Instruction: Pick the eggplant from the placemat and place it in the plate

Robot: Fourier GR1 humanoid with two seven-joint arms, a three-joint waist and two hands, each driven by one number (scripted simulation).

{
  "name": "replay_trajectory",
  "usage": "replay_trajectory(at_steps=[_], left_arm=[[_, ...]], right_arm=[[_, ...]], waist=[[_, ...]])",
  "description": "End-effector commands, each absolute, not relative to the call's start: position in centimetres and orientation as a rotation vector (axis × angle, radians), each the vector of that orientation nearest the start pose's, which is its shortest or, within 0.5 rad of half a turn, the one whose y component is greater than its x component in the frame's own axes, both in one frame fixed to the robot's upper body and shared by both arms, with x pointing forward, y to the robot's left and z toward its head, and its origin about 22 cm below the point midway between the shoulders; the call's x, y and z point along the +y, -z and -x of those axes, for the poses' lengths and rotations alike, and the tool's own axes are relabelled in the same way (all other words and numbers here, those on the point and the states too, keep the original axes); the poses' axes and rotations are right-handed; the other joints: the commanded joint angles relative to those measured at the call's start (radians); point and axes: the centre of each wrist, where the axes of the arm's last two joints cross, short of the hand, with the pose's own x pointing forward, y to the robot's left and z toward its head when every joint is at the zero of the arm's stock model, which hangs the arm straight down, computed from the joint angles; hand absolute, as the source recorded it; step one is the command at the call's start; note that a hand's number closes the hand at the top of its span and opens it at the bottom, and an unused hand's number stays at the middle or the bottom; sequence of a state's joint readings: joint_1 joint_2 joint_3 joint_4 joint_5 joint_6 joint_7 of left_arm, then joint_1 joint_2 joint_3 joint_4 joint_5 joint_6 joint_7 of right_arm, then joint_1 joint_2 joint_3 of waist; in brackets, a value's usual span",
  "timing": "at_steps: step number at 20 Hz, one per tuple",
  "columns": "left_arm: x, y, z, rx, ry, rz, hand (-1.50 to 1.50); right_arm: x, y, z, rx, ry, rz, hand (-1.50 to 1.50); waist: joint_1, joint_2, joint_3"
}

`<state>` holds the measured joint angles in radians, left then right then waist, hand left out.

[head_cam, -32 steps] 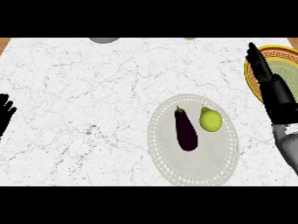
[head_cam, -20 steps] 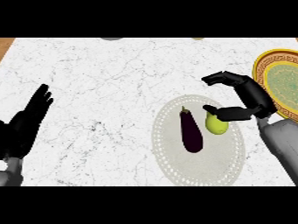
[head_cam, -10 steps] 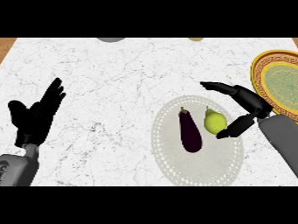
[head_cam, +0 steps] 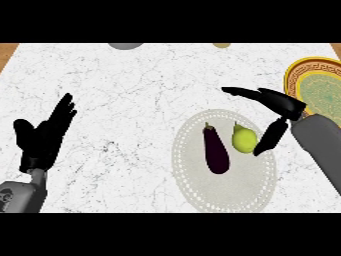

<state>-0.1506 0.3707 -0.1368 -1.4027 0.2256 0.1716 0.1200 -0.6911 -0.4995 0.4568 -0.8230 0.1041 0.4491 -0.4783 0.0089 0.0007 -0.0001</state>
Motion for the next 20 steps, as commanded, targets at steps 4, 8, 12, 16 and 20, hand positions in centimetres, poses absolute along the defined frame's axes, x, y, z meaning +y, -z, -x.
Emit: replay_trajectory(at_steps=[4, 8, 12, 16, 20], left_arm=[[27.3, -1.8, -28.0, -1.391, 0.072, -0.178, 0.0], [29.5, -4.4, -29.5, -1.401, 0.089, -0.173, 0.0], [28.7, -2.9, -28.1, -1.398, 0.089, -0.175, 0.0], [30.0, -2.9, -29.9, -1.415, 0.07, -0.184, 0.0], [28.4, -0.2, -27.2, -1.408, 0.067, -0.182, 0.0]], right_arm=[[-23.9, -4.4, -38.3, -1.342, -1.419, -0.16, -1.5], [-23.1, -5.1, -37.7, -1.31, -1.534, -0.023, -1.5], [-21.2, -6.1, -37.9, -1.252, -1.585, -0.001, -1.5], [-20.4, -5.0, -37.7, -1.179, -1.663, 0.013, -1.5], [-17.5, -4.1, -36.2, -1.122, -1.69, -0.009, -1.5]], waist=[[-0.005, -0.001, 0.0], [-0.011, -0.003, 0.0], [-0.006, -0.002, 0.0], [-0.008, 0.0, 0.0], [-0.011, -0.003, 0.0]])
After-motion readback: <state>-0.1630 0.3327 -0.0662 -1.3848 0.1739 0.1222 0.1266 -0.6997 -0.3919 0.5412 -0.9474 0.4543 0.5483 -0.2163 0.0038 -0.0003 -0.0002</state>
